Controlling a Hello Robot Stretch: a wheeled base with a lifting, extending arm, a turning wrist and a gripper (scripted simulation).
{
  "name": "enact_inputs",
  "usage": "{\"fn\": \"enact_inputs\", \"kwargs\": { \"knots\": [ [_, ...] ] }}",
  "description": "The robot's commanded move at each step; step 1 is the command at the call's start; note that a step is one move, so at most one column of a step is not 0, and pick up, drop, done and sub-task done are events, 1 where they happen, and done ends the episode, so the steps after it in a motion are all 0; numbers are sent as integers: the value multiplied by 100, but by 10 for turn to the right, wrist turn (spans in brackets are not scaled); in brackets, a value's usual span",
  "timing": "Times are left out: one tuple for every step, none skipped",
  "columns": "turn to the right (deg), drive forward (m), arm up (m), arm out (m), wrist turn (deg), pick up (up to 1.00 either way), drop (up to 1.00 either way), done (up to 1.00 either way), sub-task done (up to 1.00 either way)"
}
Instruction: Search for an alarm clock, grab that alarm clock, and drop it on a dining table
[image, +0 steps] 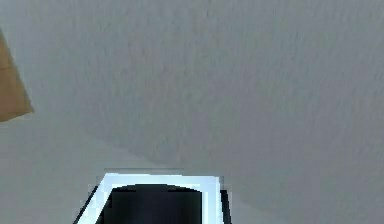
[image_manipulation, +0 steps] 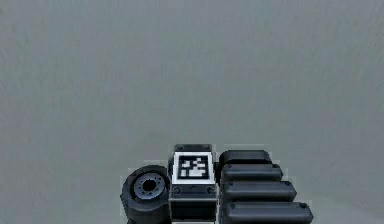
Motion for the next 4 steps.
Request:
{"fn": "enact_inputs", "kwargs": {
  "knots": [
    [-210, 0, 0, 0, 0, 0, 0, 0, 0],
    [0, 50, 0, 0, 0, 0, 0, 0, 0],
    [-390, 0, 0, 0, 0, 0, 0, 0, 0],
    [0, 100, 0, 0, 0, 0, 0, 0, 0]
  ]
}}
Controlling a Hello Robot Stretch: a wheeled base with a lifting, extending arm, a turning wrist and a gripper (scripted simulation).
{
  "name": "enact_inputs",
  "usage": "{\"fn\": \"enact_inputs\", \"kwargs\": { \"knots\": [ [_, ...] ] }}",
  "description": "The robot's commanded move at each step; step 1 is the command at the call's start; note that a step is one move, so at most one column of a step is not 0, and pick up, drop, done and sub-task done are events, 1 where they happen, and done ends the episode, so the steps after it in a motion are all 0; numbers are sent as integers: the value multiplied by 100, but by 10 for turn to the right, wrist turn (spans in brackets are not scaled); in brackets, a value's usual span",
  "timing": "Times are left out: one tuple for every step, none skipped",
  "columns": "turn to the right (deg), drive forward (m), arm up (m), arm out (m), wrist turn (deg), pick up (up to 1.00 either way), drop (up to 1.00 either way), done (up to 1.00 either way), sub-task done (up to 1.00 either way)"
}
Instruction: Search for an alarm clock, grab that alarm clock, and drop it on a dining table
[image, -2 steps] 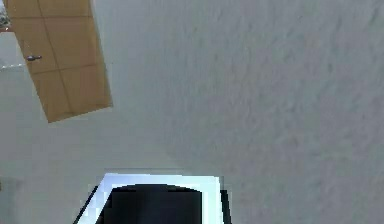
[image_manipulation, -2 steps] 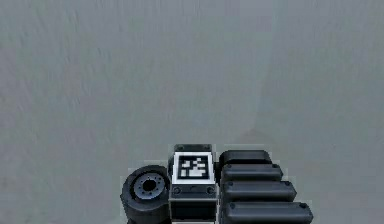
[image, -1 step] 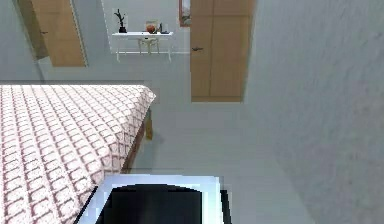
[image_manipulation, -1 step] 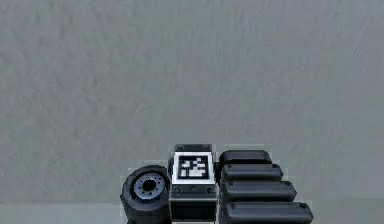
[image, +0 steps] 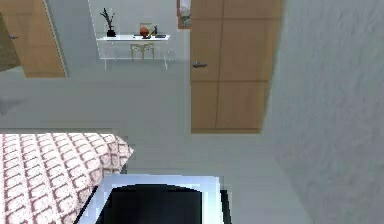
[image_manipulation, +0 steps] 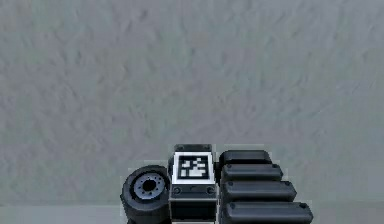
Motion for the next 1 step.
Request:
{"fn": "enact_inputs", "kwargs": {
  "knots": [
    [0, 100, 0, 0, 0, 0, 0, 0, 0]
  ]
}}
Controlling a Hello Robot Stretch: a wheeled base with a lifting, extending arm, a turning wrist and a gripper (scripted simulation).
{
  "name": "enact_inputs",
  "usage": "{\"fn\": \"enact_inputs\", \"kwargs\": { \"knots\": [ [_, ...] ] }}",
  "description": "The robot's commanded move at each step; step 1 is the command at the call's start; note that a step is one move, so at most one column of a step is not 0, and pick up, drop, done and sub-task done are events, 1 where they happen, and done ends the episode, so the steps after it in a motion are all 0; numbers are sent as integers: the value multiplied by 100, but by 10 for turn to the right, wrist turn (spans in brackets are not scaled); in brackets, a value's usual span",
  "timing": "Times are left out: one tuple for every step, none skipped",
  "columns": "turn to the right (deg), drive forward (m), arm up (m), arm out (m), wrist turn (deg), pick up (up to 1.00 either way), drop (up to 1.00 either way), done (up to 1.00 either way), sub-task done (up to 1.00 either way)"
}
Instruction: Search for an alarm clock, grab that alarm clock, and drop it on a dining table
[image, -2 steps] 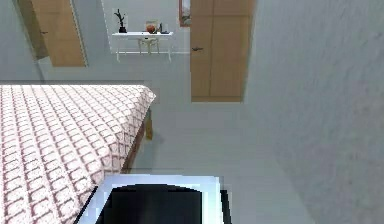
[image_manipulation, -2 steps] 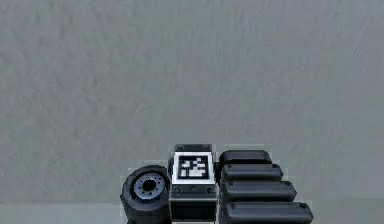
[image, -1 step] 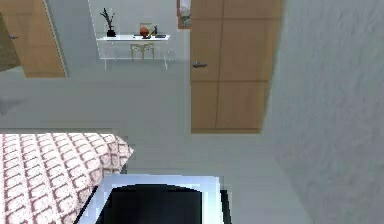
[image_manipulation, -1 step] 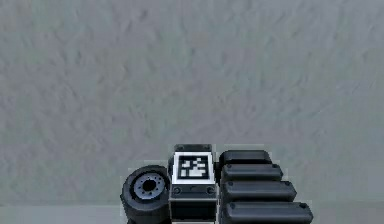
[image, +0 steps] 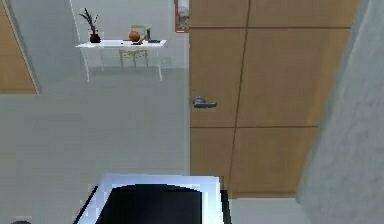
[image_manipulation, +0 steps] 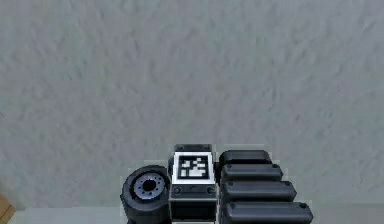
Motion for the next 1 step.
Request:
{"fn": "enact_inputs", "kwargs": {
  "knots": [
    [-30, 0, 0, 0, 0, 0, 0, 0, 0]
  ]
}}
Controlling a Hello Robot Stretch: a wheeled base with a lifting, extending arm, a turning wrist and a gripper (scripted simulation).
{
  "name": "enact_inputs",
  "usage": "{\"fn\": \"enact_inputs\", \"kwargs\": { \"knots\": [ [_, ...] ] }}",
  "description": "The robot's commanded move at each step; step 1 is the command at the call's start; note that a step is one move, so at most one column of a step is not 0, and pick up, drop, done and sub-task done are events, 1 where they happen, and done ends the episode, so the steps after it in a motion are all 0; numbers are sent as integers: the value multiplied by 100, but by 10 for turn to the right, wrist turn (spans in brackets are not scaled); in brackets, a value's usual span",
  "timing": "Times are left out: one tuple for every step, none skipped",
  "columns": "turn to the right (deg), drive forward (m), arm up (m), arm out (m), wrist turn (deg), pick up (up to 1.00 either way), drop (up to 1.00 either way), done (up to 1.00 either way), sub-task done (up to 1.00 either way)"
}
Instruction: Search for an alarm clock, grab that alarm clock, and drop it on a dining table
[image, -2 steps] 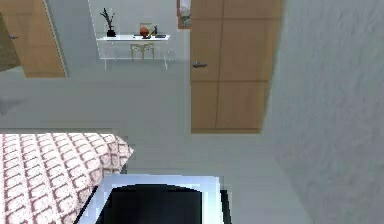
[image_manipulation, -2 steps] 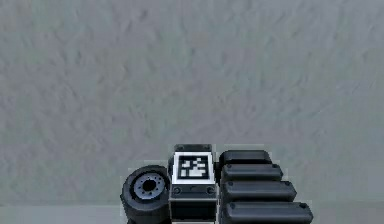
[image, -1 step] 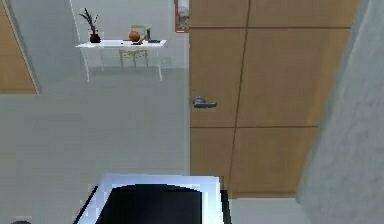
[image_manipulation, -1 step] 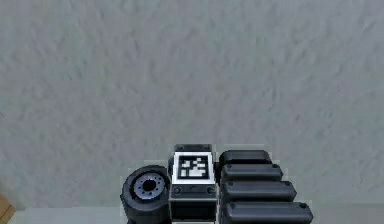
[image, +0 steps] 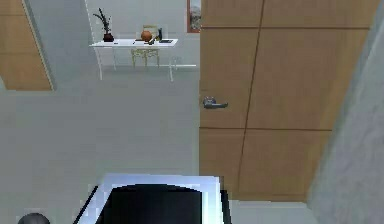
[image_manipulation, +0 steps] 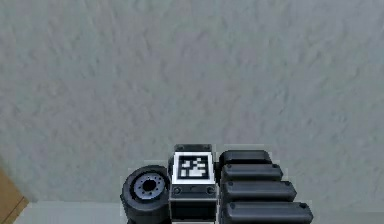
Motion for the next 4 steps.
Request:
{"fn": "enact_inputs", "kwargs": {
  "knots": [
    [0, 40, 0, 0, 0, 0, 0, 0, 0],
    [-180, 0, 0, 0, 0, 0, 0, 0, 0],
    [0, 100, 0, 0, 0, 0, 0, 0, 0],
    [0, 100, 0, 0, 0, 0, 0, 0, 0]
  ]
}}
